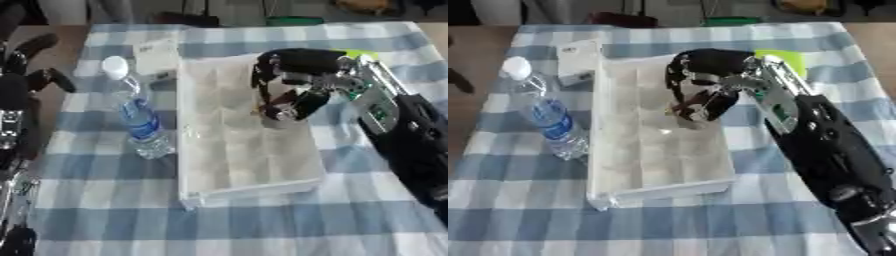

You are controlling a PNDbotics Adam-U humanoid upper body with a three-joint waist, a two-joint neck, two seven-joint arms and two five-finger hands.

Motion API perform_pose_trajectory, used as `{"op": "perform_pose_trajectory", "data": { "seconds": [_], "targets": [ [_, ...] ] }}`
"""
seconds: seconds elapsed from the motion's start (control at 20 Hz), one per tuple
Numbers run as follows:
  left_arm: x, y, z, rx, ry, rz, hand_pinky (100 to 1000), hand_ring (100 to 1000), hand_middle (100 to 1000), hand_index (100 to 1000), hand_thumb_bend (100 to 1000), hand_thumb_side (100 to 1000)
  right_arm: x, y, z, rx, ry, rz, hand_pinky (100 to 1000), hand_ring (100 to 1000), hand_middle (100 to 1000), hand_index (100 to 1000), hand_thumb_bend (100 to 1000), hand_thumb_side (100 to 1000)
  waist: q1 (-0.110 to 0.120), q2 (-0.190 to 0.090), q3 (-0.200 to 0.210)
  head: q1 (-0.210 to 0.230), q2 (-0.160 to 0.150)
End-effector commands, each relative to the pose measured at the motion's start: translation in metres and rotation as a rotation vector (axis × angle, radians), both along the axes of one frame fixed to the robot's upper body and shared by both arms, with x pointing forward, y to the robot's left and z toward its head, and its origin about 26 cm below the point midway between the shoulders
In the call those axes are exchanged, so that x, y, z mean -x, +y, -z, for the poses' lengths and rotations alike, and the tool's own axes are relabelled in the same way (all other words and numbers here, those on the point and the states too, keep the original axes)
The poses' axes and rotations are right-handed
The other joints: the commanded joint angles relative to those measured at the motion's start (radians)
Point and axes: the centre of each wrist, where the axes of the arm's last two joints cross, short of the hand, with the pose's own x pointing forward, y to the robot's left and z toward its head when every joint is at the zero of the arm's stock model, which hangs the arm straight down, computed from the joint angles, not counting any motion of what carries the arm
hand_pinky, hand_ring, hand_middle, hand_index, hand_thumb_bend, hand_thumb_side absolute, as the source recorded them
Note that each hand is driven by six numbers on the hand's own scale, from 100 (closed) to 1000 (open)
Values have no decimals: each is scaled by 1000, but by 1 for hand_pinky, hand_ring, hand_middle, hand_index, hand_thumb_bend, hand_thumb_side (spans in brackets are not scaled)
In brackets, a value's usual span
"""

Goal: Pick up objects on the table and place them in the box.

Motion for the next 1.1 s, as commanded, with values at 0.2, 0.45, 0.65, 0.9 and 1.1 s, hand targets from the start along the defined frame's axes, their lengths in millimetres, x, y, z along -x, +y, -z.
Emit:
{"op": "perform_pose_trajectory", "data": {
  "seconds": [0.2, 0.45, 0.65, 0.9, 1.1],
  "targets": [
    [2, 0, -7, -4, -28, 7, 419, 802, 928, 875, 510, 481, -1, -1, -5, 22, -20, -17, 964, 767, 687, 563, 265, 116, 2, -15, -5, 6, 4],
    [2, 0, -7, -4, -27, 6, 419, 802, 928, 875, 508, 483, -1, -2, -4, 28, -15, -17, 965, 776, 704, 664, 270, 212, 5, -15, -9, 8, 4],
    [2, 0, -6, -4, -26, 4, 419, 802, 928, 876, 508, 483, -2, -4, -2, 41, -6, -13, 968, 783, 713, 678, 270, 262, 7, -16, -12, 9, 4],
    [3, 1, -6, -3, -24, 1, 420, 802, 927, 876, 510, 480, -2, -7, -4, 41, 0, -11, 970, 788, 724, 717, 295, 363, 9, -21, -16, 11, 4],
    [3, 1, -5, -3, -23, 0, 419, 802, 927, 876, 508, 481, -1, -10, -6, 32, 5, -3, 968, 786, 724, 724, 290, 376, 10, -22, -19, 13, 4]
  ]
}}
